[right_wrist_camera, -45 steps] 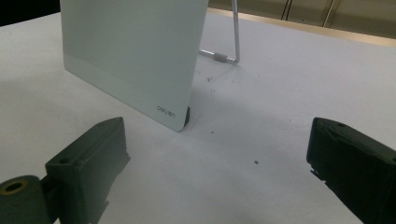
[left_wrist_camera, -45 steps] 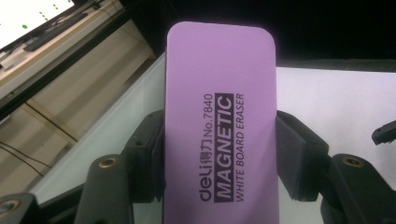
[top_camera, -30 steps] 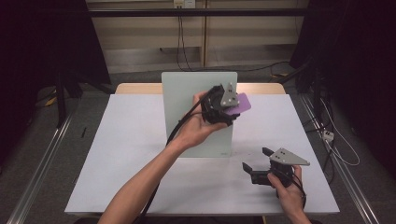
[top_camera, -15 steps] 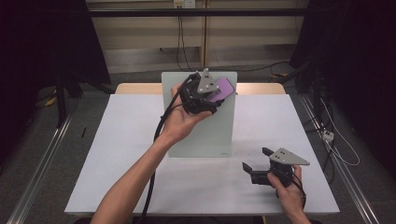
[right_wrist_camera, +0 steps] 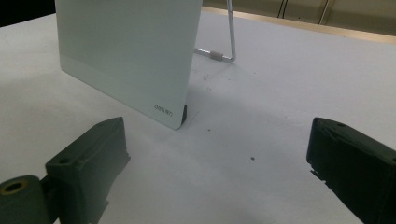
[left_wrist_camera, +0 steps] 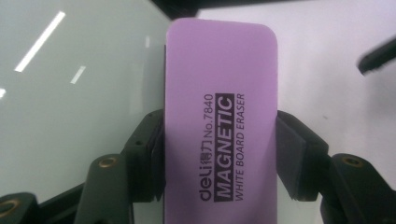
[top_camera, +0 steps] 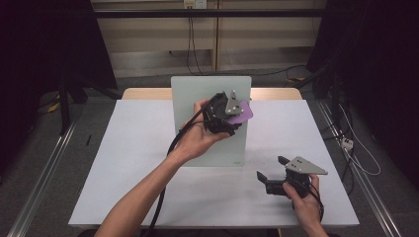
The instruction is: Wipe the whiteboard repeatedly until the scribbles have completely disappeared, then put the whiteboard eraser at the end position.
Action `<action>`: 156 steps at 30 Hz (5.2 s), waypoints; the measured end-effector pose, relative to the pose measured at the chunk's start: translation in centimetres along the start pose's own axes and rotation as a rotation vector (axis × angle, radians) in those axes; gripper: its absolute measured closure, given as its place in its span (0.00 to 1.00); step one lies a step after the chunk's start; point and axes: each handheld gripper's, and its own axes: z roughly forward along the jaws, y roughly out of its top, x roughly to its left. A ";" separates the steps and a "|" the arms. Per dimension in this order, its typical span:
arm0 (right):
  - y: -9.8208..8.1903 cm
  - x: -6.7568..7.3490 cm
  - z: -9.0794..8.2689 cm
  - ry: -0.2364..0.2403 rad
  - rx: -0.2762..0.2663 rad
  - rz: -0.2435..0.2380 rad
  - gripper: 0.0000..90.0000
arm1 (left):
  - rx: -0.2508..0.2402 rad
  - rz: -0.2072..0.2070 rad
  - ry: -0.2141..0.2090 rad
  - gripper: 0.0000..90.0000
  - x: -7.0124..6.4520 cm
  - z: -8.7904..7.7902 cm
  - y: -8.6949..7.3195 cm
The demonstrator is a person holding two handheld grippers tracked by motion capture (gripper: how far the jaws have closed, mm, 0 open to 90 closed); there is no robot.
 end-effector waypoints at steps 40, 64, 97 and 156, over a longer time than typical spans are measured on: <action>0.0 0.0 -0.1 0.007 -0.003 -0.010 0.06 | -0.137 -0.156 -0.095 0.46 0.2 -3.9 -6.8; -0.1 -0.1 0.3 0.008 0.001 -0.008 0.06 | -0.043 -0.200 -0.164 0.46 -1.2 -4.0 -10.2; 0.0 0.1 0.4 0.021 0.004 -0.013 0.06 | 0.074 -0.251 -0.250 0.46 -3.7 -2.1 -12.4; 0.1 0.3 0.5 0.023 0.007 -0.025 0.06 | 0.180 -0.246 -0.395 0.20 -7.7 2.5 -13.2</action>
